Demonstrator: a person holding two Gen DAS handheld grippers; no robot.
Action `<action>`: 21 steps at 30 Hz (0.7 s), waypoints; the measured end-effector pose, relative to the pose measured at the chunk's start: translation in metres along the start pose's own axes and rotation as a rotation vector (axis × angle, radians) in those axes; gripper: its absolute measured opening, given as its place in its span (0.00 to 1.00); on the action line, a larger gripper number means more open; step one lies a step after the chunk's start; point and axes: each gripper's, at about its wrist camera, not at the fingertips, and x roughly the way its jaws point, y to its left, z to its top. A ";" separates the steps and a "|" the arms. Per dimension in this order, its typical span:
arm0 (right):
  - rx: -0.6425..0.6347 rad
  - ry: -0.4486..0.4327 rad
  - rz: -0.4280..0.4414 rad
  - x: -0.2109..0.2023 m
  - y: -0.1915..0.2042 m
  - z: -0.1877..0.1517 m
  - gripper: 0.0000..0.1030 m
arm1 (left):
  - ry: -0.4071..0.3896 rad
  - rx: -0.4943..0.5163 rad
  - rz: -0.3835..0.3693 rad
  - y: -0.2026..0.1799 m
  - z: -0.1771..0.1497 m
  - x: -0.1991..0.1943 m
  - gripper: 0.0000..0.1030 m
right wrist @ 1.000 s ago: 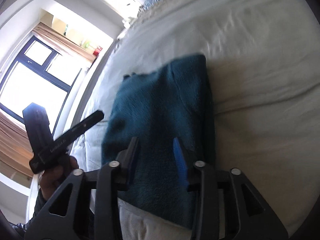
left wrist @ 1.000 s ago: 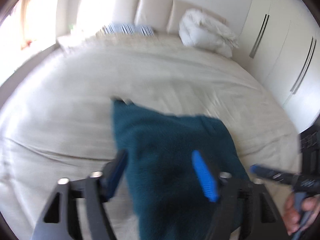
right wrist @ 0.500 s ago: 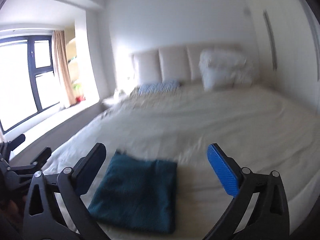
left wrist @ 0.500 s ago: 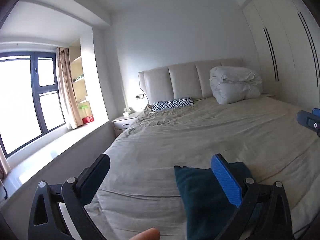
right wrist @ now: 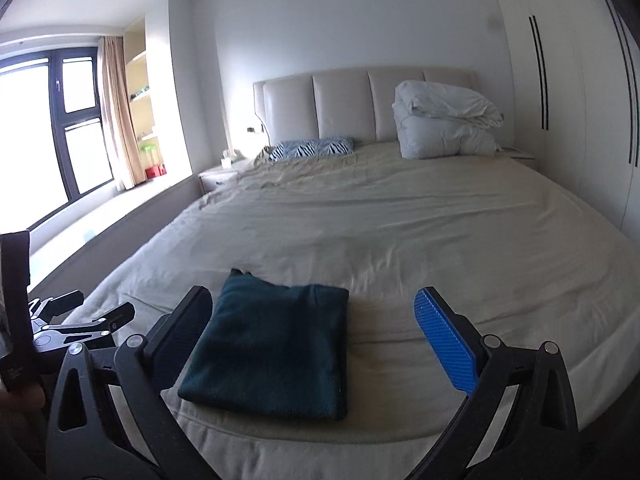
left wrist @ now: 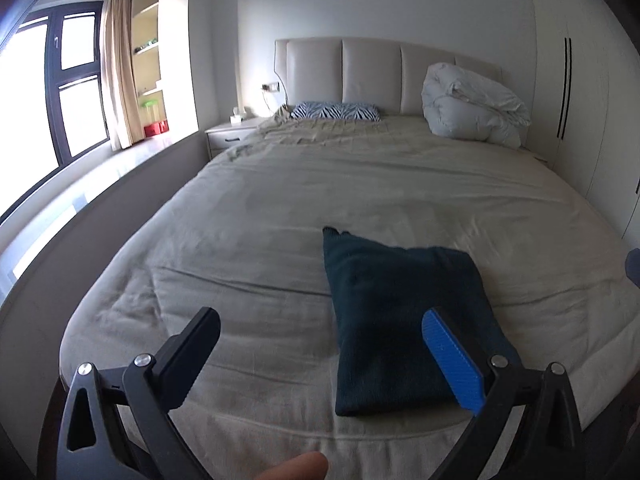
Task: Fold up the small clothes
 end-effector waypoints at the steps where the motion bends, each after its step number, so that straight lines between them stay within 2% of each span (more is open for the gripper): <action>1: 0.010 0.033 0.000 0.011 0.000 -0.005 1.00 | 0.026 0.007 -0.001 -0.004 -0.007 0.004 1.00; 4: 0.045 0.150 0.007 0.044 0.002 -0.026 1.00 | 0.096 0.017 -0.014 -0.011 -0.025 0.017 1.00; 7: 0.038 0.206 -0.017 0.068 0.008 -0.045 1.00 | 0.140 0.021 -0.022 -0.016 -0.037 0.025 1.00; 13: 0.006 0.251 -0.049 0.094 0.014 -0.059 1.00 | 0.175 0.001 -0.027 -0.012 -0.036 0.027 1.00; 21: 0.017 0.299 -0.049 0.084 0.010 -0.062 1.00 | 0.203 -0.014 -0.029 -0.011 -0.045 0.035 1.00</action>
